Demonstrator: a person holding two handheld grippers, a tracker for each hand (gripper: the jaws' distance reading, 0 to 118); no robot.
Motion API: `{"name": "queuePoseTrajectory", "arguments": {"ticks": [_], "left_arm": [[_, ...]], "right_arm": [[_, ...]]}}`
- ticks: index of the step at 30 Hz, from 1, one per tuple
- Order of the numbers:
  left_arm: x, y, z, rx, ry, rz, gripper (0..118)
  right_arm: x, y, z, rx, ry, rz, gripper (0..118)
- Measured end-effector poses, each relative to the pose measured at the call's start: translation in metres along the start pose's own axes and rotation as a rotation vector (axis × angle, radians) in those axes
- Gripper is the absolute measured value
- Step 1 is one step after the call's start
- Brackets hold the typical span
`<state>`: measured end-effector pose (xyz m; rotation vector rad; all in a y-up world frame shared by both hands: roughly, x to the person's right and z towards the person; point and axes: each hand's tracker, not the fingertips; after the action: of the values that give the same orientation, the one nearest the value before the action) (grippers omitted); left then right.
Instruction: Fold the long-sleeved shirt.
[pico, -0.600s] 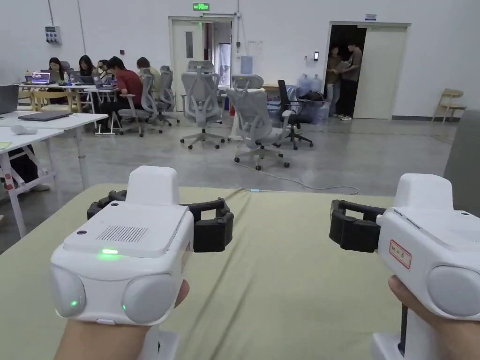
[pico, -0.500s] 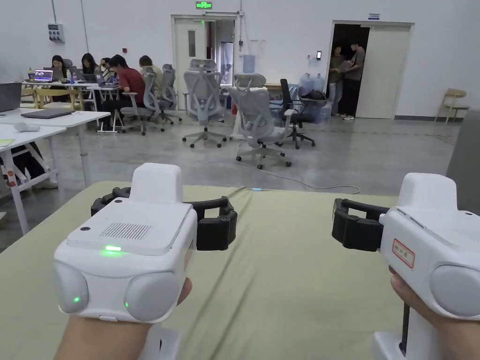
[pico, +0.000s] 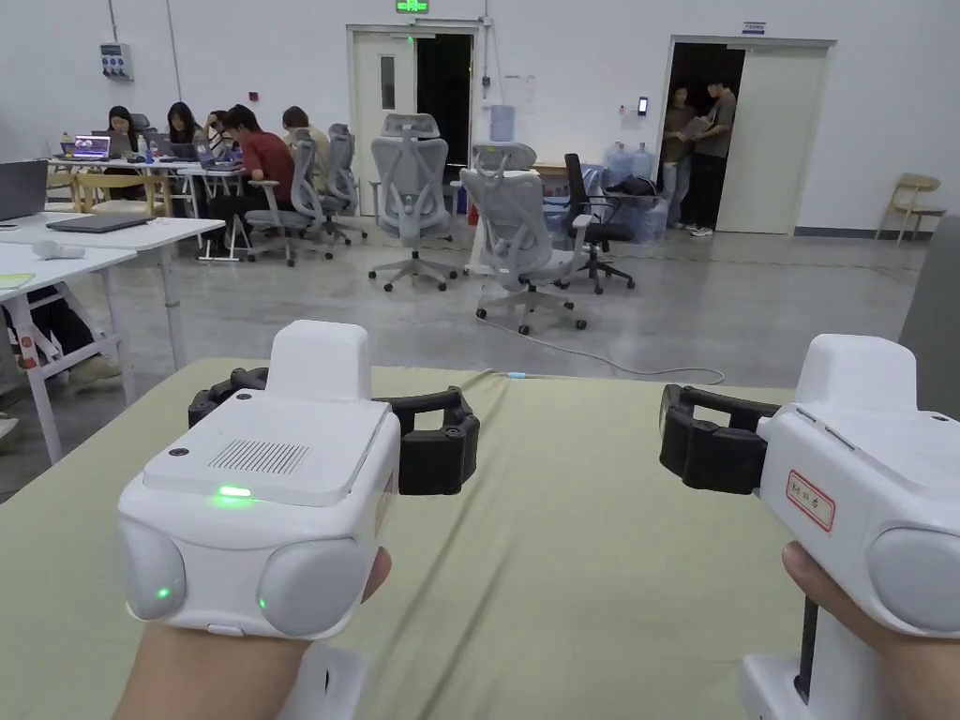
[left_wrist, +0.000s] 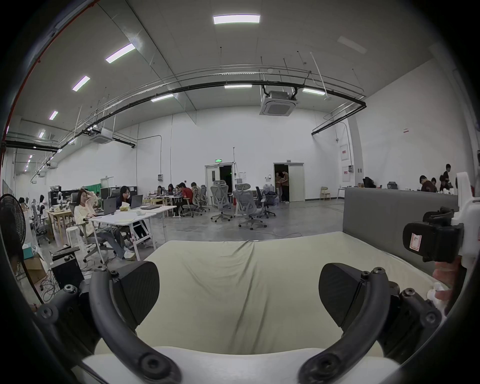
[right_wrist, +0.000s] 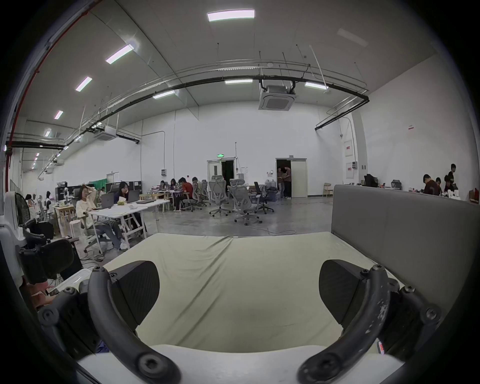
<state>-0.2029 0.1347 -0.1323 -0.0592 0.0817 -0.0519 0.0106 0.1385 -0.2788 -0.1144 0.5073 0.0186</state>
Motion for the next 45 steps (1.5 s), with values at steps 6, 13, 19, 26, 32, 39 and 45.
{"name": "queuePoseTrajectory", "arguments": {"ticks": [6, 13, 19, 26, 32, 39, 45], "left_arm": [[-0.002, 0.001, 0.002, 0.009, -0.016, 0.012, 118], [-0.006, 0.002, 0.002, 0.013, -0.014, 0.032, 118], [-0.008, 0.000, 0.001, 0.005, -0.015, 0.025, 118], [-0.006, 0.002, 0.003, 0.008, -0.027, 0.033, 118], [-0.006, 0.003, 0.007, 0.002, -0.043, 0.042, 108], [0.005, -0.003, 0.008, -0.056, -0.168, 0.114, 0], [0.016, -0.004, 0.004, -0.036, -0.137, 0.060, 0]], "right_arm": [[0.000, -0.001, -0.002, -0.010, 0.004, -0.006, 118], [0.002, -0.001, -0.004, -0.015, 0.011, -0.005, 118], [-0.003, 0.000, -0.004, -0.012, 0.015, 0.000, 118], [-0.002, 0.001, -0.003, 0.001, 0.011, 0.002, 118], [-0.003, -0.002, 0.000, -0.035, 0.025, -0.004, 110], [-0.006, -0.008, 0.005, -0.022, -0.016, 0.028, 2], [-0.001, -0.011, 0.004, -0.028, -0.029, 0.024, 2]]}}
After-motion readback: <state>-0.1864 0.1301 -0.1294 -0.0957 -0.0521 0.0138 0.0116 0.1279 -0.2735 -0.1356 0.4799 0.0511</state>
